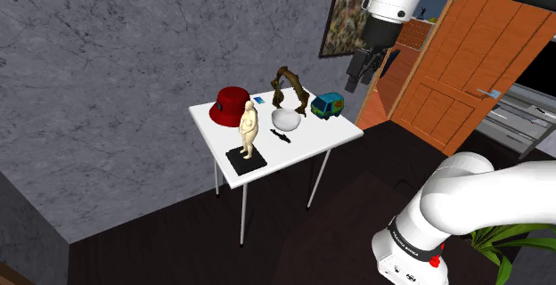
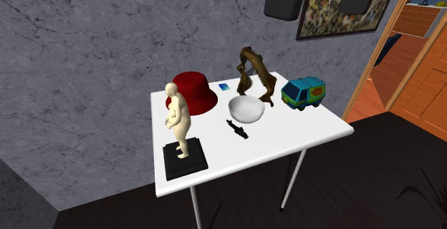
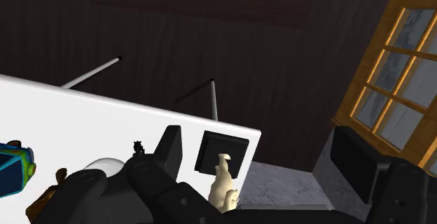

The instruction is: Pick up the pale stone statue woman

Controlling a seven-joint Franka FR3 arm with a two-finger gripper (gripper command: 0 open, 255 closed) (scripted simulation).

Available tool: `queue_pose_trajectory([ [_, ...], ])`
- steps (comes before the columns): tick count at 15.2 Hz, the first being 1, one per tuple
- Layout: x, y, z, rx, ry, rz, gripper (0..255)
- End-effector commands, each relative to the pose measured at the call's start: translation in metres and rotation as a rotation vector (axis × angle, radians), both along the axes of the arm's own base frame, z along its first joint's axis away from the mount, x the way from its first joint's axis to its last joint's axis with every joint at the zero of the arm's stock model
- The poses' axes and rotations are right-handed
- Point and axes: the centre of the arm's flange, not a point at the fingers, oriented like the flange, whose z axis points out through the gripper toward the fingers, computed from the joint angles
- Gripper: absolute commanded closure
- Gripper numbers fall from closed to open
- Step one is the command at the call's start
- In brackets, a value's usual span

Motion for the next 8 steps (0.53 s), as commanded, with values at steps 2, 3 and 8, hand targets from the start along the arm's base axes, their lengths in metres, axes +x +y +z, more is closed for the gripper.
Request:
queue_pose_trajectory([
  [2,0.006,0.005,-0.010,-0.002,-0.011,-0.017,0],
  [3,0.011,0.010,-0.020,-0.003,-0.021,-0.035,0],
  [8,0.043,0.033,-0.068,-0.011,-0.075,-0.122,0],
])
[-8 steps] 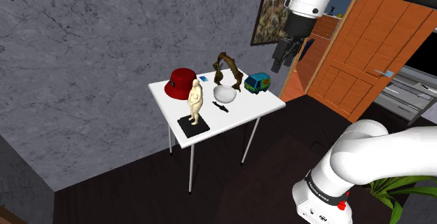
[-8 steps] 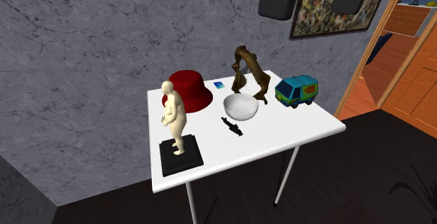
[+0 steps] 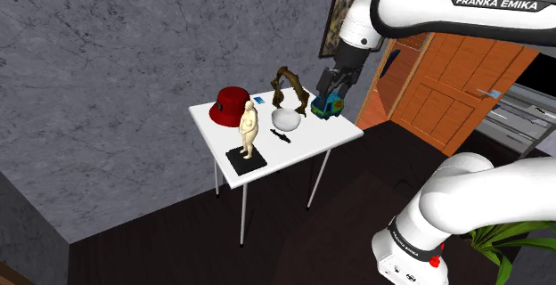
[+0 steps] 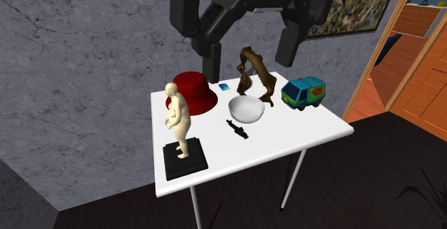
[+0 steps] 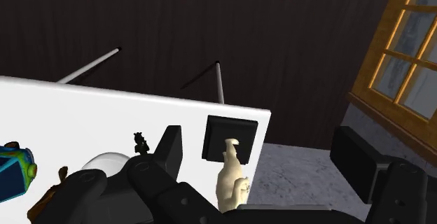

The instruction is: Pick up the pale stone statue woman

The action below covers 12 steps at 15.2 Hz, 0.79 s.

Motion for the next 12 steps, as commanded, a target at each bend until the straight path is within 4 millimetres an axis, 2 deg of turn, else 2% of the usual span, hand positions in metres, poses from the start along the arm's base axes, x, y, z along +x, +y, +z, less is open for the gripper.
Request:
queue_pose_trajectory([
  [1,0.013,0.009,-0.018,-0.003,-0.026,-0.036,0],
  [12,0.099,0.047,-0.117,-0.021,-0.144,-0.228,0],
])
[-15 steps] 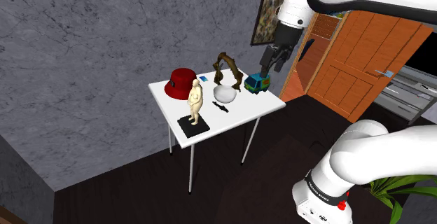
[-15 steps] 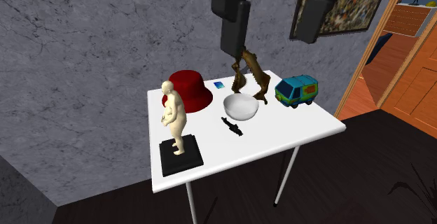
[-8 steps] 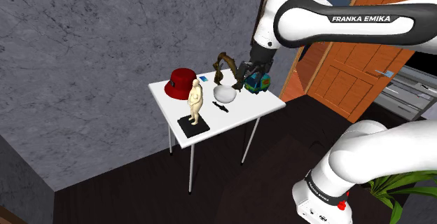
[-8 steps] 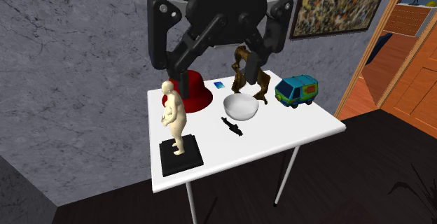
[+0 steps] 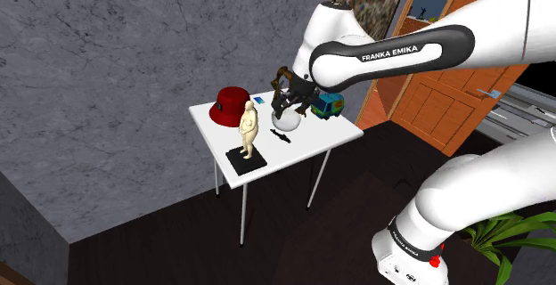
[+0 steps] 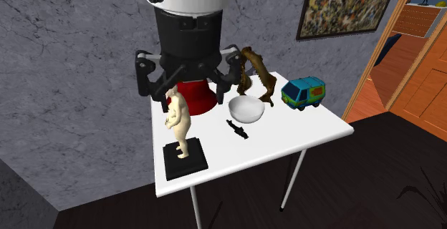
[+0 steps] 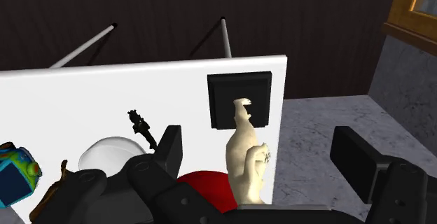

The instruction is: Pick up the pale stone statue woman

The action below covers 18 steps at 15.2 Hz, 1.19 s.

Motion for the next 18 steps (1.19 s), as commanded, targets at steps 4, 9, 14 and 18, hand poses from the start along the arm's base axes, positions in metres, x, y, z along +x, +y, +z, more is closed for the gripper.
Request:
queue_pose_trajectory([
  [4,0.047,0.013,-0.046,-0.005,-0.057,-0.088,0],
  [9,0.094,0.020,-0.086,-0.013,-0.111,-0.176,0],
  [14,0.144,0.023,-0.123,-0.022,-0.165,-0.263,0],
  [18,0.163,0.022,-0.147,-0.025,-0.185,-0.295,0],
])
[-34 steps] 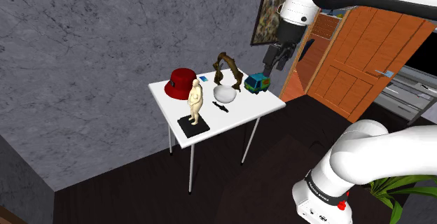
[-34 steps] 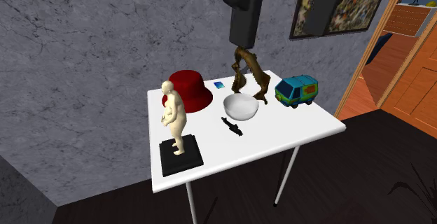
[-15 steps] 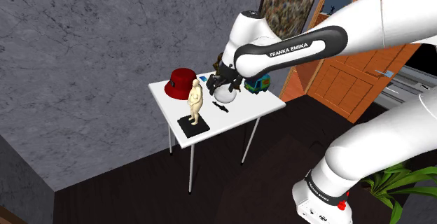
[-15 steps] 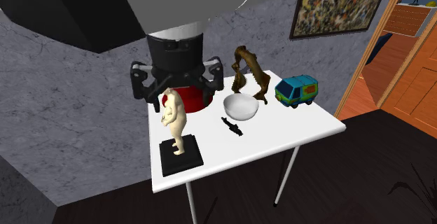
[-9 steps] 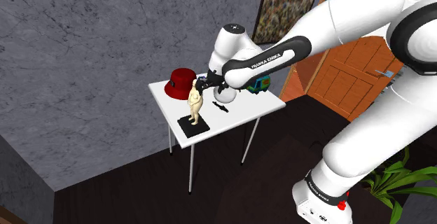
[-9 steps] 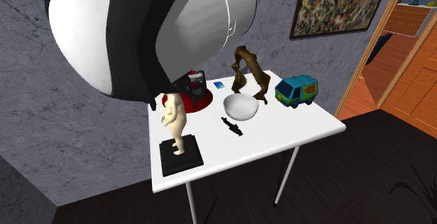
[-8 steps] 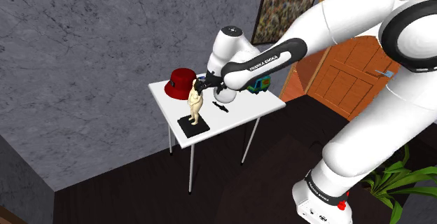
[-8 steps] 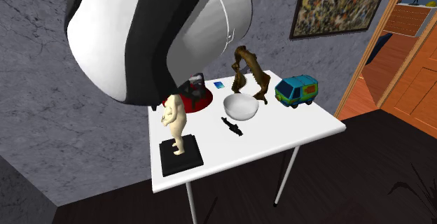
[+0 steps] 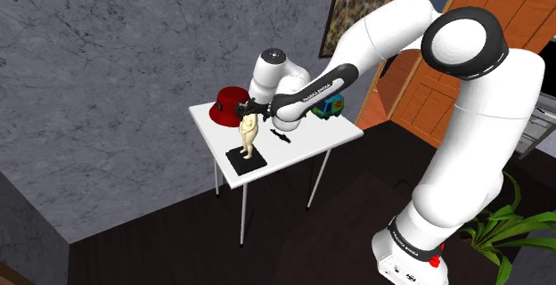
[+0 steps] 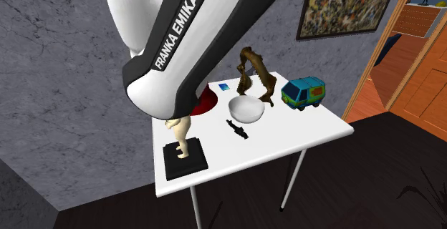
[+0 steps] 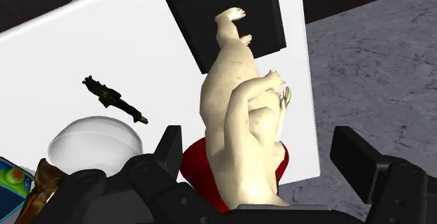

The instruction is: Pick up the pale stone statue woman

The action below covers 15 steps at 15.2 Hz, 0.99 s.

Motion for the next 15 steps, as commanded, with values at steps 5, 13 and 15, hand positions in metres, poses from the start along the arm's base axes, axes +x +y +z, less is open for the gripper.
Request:
queue_pose_trajectory([
  [5,0.003,0.001,-0.032,-0.001,-0.004,-0.004,0],
  [13,0.003,0.001,-0.036,-0.001,-0.004,-0.004,255],
  [15,0.003,0.001,-0.036,-0.001,-0.004,-0.004,255],
])
